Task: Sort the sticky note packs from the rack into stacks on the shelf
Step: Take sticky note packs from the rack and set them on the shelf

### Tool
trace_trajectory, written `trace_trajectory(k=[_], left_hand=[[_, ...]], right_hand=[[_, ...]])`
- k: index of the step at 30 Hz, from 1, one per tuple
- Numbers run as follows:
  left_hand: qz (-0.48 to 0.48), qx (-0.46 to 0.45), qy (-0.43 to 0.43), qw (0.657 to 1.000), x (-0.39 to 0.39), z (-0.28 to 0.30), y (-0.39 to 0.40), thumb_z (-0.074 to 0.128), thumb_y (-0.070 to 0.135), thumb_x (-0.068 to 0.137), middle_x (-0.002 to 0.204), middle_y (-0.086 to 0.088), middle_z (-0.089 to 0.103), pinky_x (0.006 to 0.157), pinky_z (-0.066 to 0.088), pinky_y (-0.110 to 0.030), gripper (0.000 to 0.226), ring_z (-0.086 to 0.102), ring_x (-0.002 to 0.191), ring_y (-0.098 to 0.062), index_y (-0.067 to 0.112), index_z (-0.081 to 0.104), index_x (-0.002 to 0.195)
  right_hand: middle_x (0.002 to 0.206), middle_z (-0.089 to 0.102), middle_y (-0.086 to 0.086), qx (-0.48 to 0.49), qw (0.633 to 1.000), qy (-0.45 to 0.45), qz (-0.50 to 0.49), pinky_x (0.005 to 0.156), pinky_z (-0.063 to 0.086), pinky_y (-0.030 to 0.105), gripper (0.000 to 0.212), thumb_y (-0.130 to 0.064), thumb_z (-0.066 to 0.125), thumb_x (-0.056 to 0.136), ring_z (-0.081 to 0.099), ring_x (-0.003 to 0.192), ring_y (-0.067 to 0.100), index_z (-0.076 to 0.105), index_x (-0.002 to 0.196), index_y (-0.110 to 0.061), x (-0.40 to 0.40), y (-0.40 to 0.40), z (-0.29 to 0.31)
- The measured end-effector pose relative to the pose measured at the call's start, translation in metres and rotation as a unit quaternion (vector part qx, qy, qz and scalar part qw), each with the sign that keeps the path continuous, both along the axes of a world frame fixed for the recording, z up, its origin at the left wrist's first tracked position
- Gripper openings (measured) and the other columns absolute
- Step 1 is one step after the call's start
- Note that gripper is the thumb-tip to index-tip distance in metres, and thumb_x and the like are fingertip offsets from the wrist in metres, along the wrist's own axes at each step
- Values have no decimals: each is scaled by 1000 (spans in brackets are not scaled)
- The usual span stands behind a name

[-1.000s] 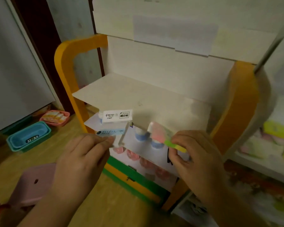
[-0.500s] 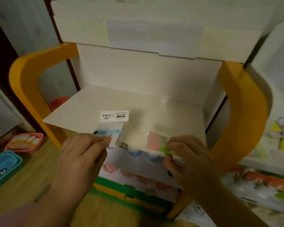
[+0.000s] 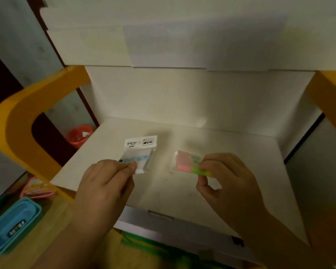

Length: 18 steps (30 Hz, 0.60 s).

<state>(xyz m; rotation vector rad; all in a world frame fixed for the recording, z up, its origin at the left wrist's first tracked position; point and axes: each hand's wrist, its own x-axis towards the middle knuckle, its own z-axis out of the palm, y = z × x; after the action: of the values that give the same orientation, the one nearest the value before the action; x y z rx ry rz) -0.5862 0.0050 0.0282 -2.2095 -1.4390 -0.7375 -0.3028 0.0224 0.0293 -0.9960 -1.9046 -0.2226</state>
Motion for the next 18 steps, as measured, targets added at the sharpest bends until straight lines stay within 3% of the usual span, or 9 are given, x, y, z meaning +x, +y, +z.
trace_trajectory(k=[4, 11, 15, 18], left_hand=[[-19, -27, 30, 999, -16, -18, 37, 55, 24, 93, 104, -12, 68, 77, 48, -41, 30, 60, 93, -28, 7, 73, 108], [-15, -98, 42, 994, -53, -35, 128, 54, 27, 88, 108, -13, 69, 81, 51, -43, 34, 62, 96, -31, 9, 72, 111], [-11, -136, 44, 990, -83, -39, 186, 53, 22, 86, 107, -13, 68, 80, 50, -43, 32, 61, 94, -31, 11, 72, 108], [-7, -152, 47, 987, -98, -43, 214, 57, 17, 86, 103, -11, 69, 77, 50, -42, 24, 61, 89, -32, 10, 75, 102]], right_hand=[[91, 67, 6, -28, 999, 9, -28, 71, 54, 30, 4, -6, 72, 76, 64, 87, 23, 69, 79, -6, -5, 16, -6], [95, 68, 7, -72, 993, -31, -93, 77, 55, 25, 13, -19, 64, 83, 63, 93, 22, 70, 82, -7, -19, 27, -11], [95, 67, 6, -94, 985, -45, -136, 77, 57, 33, 6, -9, 73, 77, 64, 92, 24, 70, 82, -8, -28, 30, -13], [94, 66, 7, -98, 982, -57, -152, 79, 50, 25, 6, -7, 73, 76, 62, 90, 23, 69, 80, -7, -40, 31, -12]])
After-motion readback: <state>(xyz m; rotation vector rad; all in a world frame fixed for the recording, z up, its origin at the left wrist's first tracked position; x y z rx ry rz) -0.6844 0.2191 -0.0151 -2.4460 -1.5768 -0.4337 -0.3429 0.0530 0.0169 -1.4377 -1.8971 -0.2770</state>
